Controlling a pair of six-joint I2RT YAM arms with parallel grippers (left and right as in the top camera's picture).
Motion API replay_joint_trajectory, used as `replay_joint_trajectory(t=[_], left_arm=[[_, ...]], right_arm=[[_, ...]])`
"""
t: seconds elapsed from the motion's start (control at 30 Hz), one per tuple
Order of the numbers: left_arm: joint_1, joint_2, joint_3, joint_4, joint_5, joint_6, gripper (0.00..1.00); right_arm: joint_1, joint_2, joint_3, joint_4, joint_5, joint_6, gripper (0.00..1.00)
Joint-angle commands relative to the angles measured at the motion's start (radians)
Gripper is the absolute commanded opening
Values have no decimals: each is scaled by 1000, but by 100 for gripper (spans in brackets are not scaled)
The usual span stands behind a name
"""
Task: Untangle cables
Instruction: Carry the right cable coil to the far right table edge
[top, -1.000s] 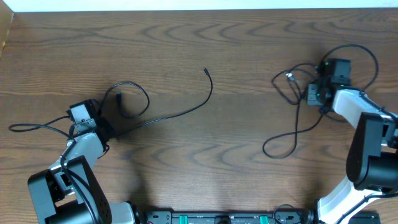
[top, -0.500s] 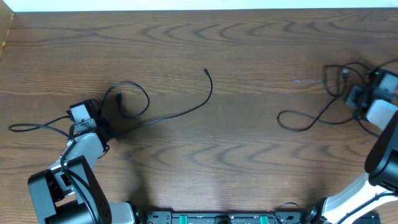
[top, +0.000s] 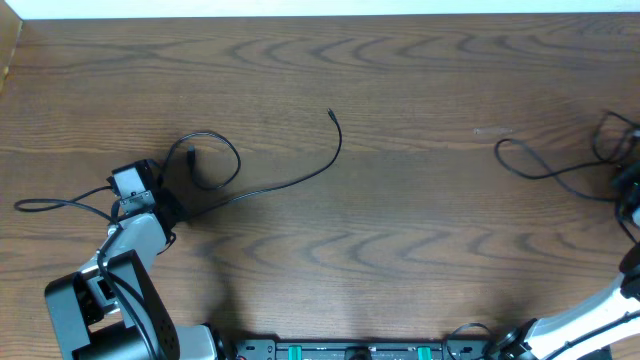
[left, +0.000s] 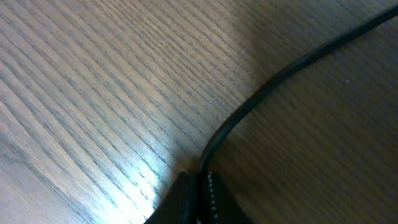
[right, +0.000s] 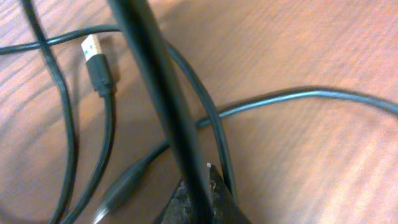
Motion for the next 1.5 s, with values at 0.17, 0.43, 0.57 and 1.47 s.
replay_joint_trajectory(t=[0.17,0.43,0.57,1.47], left_arm=[[-9,70,-64,-45,134,-2,8],[-9,70,-66,-64,134,-2,8],[-9,70,-66,-63,134,-2,8],[-9,70,-65,-32,186,-2,8]], right_arm=[[-79,38,192,-40,-19,-37,1],[-73,38,447,-293,-47,-50,1],[-62,38,521,-426,-39,-50,55],[174,21,563,-1121,-275,-135,99]])
